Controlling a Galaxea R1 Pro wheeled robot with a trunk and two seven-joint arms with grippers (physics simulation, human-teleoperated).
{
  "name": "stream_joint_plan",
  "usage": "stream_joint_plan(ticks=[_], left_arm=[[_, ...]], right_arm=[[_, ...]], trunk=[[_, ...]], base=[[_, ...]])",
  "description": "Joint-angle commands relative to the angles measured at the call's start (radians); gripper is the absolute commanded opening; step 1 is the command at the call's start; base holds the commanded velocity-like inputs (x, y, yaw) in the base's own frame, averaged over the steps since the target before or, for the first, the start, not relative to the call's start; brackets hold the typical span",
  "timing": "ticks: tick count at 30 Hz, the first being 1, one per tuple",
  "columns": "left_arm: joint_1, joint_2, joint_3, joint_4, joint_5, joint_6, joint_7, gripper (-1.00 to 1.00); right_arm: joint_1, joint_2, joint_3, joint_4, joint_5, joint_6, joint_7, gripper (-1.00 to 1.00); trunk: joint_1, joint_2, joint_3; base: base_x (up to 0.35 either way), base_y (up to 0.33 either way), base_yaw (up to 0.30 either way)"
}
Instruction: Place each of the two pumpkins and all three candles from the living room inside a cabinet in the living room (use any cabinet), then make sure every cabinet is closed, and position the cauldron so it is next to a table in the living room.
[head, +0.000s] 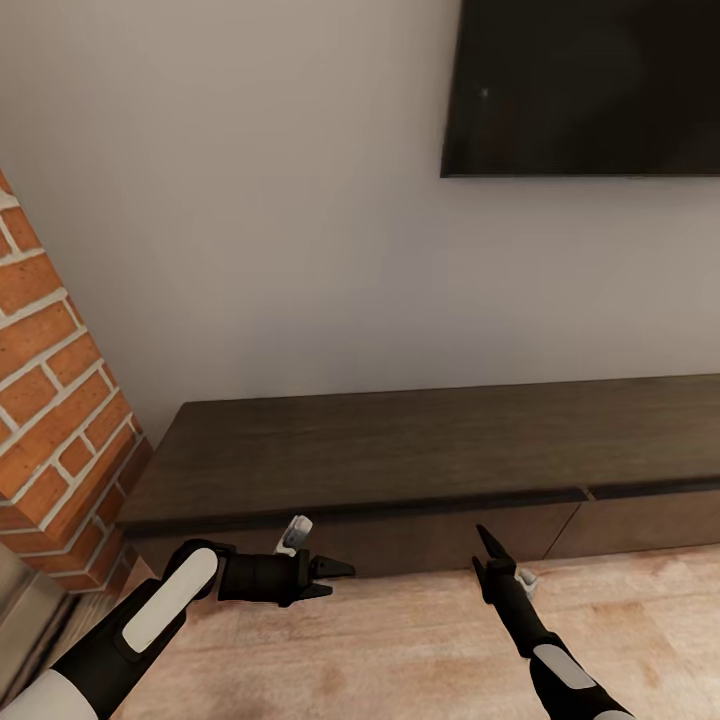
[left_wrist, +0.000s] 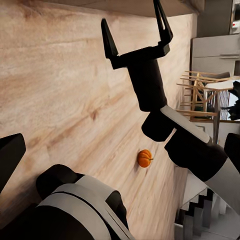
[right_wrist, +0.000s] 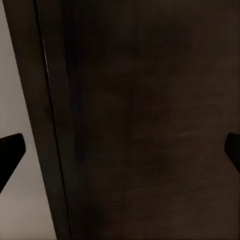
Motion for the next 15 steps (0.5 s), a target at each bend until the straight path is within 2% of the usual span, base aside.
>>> stream_joint_plan(ticks=[1,15], left_arm=[[-0.001,0.001,-0.001,0.000,-0.008,0.000,-0.009,1.00],[-0.001,0.001,-0.002,0.000,-0.008,0.000,-0.009,1.00]], right_arm=[[-0.001,0.000,-0.003,0.000,0.001,0.007,0.003,1.00],[-0.001,0.001,-0.004,0.000,0.014,0.005,-0.006,1.00]], trunk=[[0.000,0.000,-0.001],[0.000,0.000,-0.001]], base=[[0.087,0.048,0.000],[0.012,0.006,0.000]])
